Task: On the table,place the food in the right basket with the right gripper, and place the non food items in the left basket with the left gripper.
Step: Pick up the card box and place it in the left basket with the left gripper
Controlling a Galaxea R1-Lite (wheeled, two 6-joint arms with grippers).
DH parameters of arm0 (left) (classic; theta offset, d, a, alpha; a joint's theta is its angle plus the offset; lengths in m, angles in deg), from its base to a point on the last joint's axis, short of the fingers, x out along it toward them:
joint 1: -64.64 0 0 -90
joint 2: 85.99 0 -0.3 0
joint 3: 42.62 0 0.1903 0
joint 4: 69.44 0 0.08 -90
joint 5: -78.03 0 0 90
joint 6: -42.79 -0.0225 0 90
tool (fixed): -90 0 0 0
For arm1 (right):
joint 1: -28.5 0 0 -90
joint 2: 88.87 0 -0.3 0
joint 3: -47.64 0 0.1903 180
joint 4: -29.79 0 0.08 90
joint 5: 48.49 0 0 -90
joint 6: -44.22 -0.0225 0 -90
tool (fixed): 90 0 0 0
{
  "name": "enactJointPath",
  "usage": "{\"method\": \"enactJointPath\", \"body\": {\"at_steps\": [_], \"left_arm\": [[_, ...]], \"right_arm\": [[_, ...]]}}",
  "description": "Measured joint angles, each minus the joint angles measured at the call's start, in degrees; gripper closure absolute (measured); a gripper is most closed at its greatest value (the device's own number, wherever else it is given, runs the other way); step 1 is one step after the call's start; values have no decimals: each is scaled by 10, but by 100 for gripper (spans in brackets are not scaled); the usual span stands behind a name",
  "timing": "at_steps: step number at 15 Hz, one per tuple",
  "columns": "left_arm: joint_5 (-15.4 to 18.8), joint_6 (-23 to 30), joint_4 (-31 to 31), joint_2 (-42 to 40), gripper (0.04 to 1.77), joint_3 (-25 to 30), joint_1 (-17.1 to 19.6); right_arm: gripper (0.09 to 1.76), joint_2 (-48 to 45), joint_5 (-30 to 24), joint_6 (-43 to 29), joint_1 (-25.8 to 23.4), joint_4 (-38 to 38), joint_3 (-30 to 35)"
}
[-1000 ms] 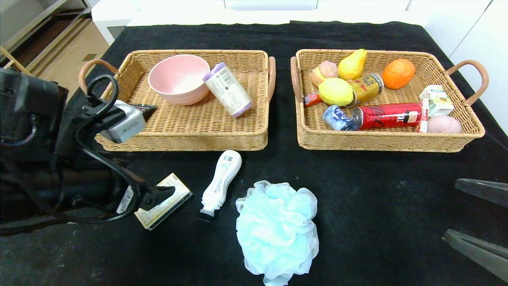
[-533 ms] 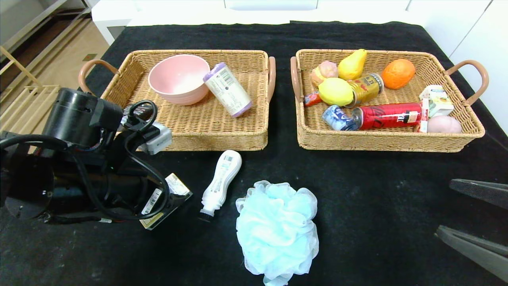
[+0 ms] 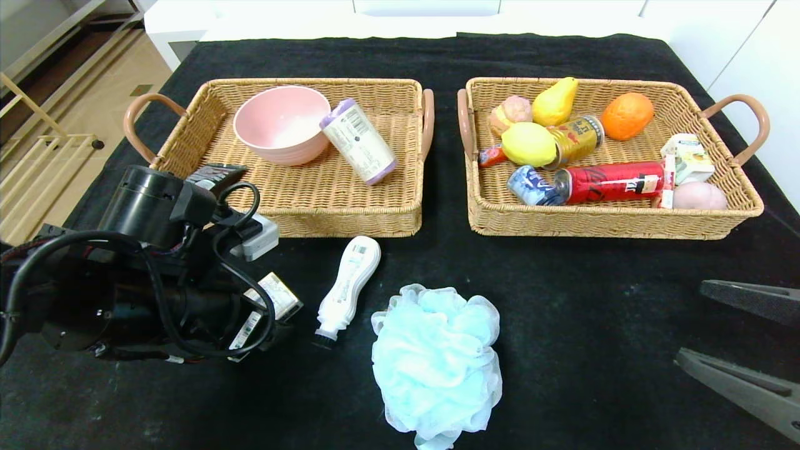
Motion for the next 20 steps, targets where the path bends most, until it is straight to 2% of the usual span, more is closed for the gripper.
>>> {"method": "enactJointPath", "body": {"at_steps": [6, 9, 11, 20], "left_arm": [[1, 4, -5, 6, 10, 5, 1], [3, 3, -3, 7, 60, 6, 3], [2, 3, -4, 7, 72, 9, 4], [3, 2, -8, 3, 77, 26, 4]], "right_arm": [[14, 4, -1, 0, -17, 13, 0], [14, 5, -1, 0, -17, 13, 0], [14, 7, -1, 0, -17, 13, 0], [14, 15, -1, 2, -16, 13, 3]]}}
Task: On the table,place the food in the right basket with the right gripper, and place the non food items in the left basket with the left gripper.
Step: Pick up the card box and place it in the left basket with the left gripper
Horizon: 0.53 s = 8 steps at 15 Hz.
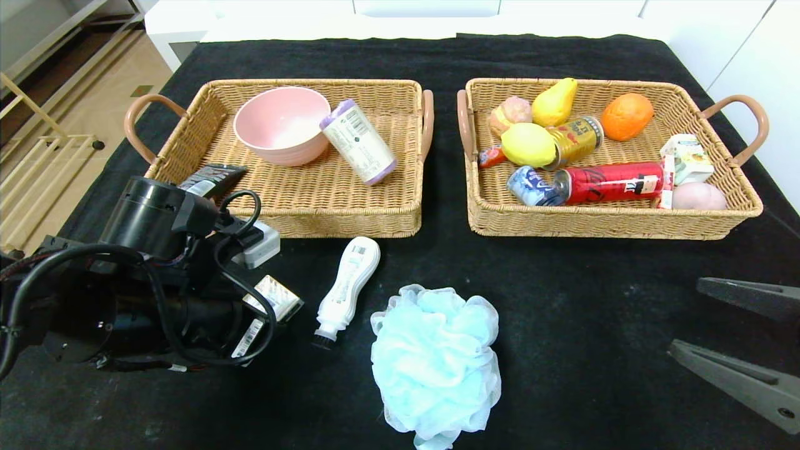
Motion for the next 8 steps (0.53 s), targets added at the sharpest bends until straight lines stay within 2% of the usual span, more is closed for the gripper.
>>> {"method": "enactJointPath", "body": {"at_steps": [8], "left_arm": [[-1, 0, 11, -17, 78, -7, -1]], "right_arm": [[14, 4, 0, -1, 0, 0, 0]]}}
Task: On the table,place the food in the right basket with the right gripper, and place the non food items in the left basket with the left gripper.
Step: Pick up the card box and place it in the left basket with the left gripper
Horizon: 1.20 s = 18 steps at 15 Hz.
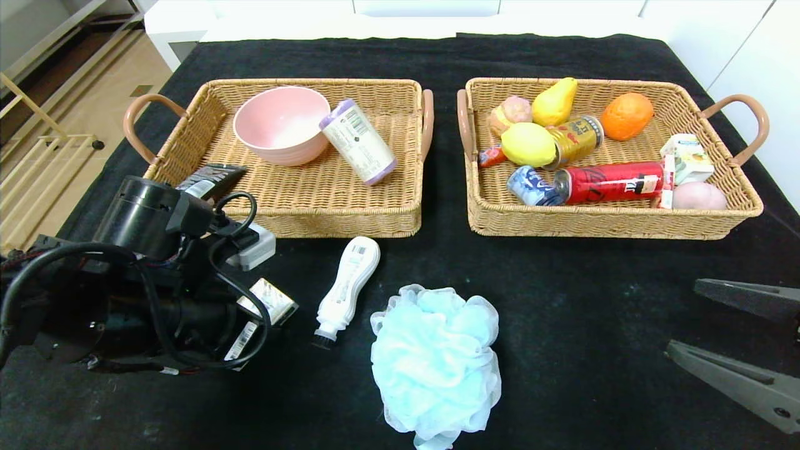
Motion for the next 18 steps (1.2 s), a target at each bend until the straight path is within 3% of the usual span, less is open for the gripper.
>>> {"method": "enactJointPath", "body": {"at_steps": [4, 8, 9, 12, 18], "left_arm": [[1, -1, -2, -34, 78, -30, -1], [4, 3, -10, -47, 78, -106, 4], [5, 5, -19, -42, 78, -125, 7], [50, 24, -71, -16, 78, -184, 31], [61, 38, -82, 53, 79, -285, 68]], "right_arm": [[14, 0, 0, -1, 0, -1, 0], [14, 1, 0, -2, 1, -4, 1], [14, 1, 0, -2, 2, -4, 1], [14, 1, 0, -2, 3, -5, 2], [14, 8, 0, -1, 3, -3, 3]]}}
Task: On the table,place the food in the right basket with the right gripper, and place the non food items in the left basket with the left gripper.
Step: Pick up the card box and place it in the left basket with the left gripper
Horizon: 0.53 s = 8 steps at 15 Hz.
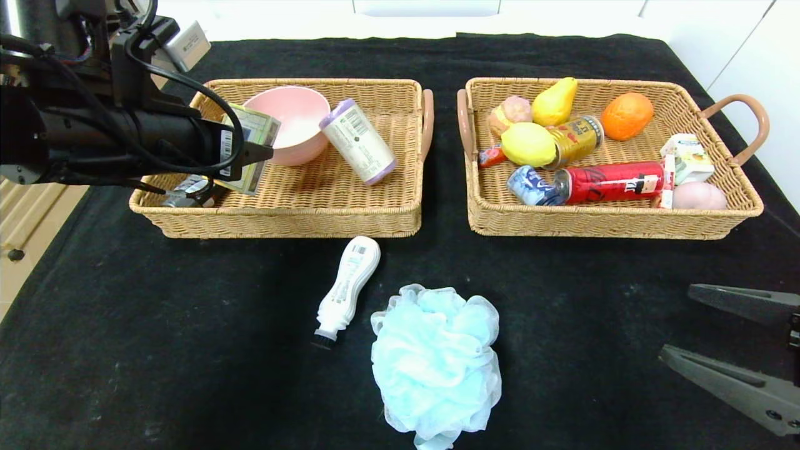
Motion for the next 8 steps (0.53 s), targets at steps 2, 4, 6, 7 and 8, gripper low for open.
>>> {"method": "enactJointPath", "body": {"at_steps": [2, 4, 6, 7, 8], "left_arm": [[-1, 0, -1, 16, 79, -19, 2], [2, 1, -2, 27, 79, -27, 3], [11, 1, -5, 35, 79, -34, 7], [18, 2, -15, 38, 79, -36, 10], [21, 2, -28, 42, 79, -37, 11]], "right_arm": [[14, 2, 0, 0, 0, 1, 0], [14, 5, 0, 0, 0, 1, 1], [14, 6, 1, 1, 0, 2, 1], [14, 7, 1, 1, 0, 2, 1], [14, 7, 1, 0, 0, 2, 1]]}}
